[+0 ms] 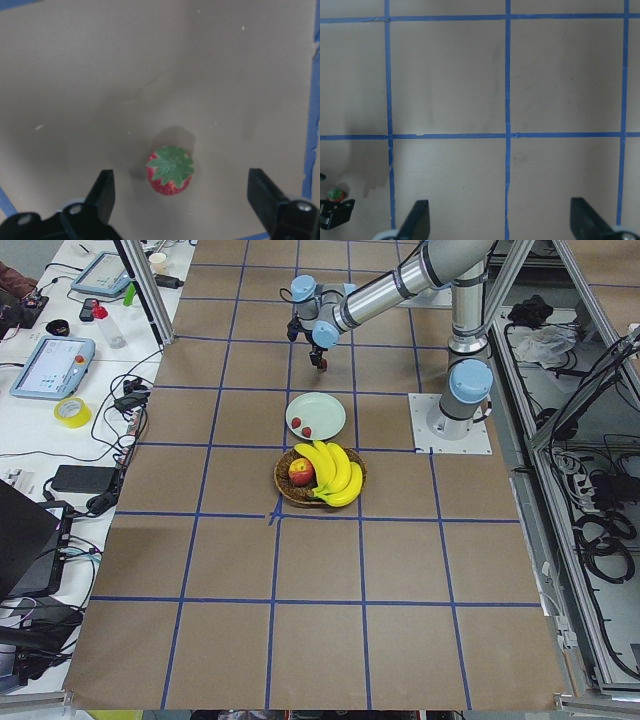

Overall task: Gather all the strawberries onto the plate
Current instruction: 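Reach the left gripper to the last strawberry and grasp it, then place the strawberry on the plate and open the left gripper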

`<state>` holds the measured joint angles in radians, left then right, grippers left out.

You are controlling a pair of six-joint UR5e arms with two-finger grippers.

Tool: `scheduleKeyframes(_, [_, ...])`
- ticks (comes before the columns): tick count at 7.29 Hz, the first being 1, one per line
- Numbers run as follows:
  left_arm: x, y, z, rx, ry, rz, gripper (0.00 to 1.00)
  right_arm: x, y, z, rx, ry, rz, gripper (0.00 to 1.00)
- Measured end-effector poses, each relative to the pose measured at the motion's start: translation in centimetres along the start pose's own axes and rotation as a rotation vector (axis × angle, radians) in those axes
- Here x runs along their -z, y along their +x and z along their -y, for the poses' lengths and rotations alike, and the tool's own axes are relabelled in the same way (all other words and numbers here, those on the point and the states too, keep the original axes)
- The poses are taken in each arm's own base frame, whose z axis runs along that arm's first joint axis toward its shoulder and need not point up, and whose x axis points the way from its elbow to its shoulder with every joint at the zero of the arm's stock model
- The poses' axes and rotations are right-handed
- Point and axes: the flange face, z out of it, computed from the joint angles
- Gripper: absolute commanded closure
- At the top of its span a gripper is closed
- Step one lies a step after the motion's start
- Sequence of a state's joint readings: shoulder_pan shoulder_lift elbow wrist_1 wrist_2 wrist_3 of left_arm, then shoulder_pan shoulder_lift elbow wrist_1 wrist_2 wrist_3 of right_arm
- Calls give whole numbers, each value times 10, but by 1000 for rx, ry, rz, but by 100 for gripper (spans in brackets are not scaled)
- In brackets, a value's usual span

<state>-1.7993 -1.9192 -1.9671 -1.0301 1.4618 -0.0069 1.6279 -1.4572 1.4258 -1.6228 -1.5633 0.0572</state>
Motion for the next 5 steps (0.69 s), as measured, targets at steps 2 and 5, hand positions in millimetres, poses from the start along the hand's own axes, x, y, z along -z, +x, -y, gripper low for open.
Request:
scheduleKeyframes(2, [-4,0,1,2,-9,-2,100,0,0,0,0,0,0,0])
scheduleKeyframes(5, [22,-2,12,1,34,-2,100,-1,0,0,0,-3,0,0])
